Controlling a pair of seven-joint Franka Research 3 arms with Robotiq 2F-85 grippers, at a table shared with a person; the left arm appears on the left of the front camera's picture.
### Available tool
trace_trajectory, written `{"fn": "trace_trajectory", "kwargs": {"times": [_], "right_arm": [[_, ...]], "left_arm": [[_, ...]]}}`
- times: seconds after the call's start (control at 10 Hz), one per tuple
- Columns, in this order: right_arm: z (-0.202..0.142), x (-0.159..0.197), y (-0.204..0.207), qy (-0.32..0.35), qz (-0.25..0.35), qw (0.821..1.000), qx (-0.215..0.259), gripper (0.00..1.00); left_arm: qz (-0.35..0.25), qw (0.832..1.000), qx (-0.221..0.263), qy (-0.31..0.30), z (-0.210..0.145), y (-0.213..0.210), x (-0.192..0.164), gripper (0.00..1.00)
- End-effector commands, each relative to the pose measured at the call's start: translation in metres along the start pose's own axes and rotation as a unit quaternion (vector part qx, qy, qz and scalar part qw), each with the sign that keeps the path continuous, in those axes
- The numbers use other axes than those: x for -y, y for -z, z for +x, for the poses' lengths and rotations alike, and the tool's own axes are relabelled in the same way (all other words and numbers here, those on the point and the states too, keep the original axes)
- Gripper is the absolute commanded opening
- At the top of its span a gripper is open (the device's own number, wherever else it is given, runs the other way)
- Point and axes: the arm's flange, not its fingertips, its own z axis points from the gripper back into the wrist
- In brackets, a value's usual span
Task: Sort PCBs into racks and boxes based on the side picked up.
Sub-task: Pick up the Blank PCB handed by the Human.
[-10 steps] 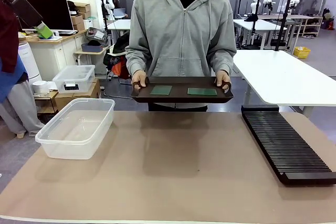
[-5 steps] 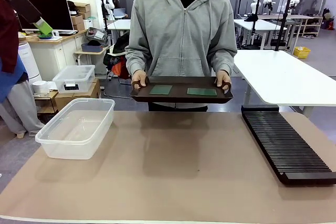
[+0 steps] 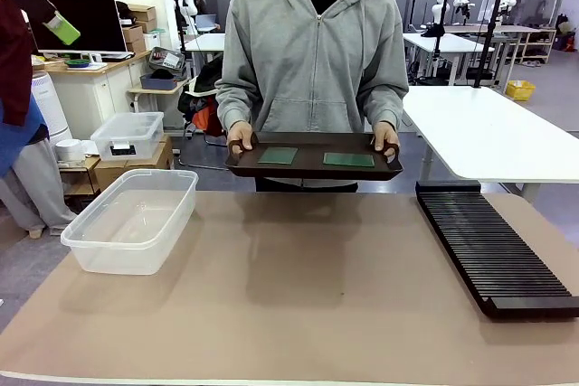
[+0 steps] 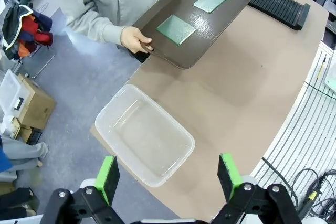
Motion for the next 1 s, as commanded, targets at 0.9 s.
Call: {"fn": "trace_trajectory", "kwargs": {"times": [0.9], "right_arm": [[-0.005,0.007,-0.05,0.0,-0.022,0.999,0.024,1.0]], "left_arm": [[-0.066,0.997,0.031,0.006,0.001,-0.013,-0.004,1.0]]}}
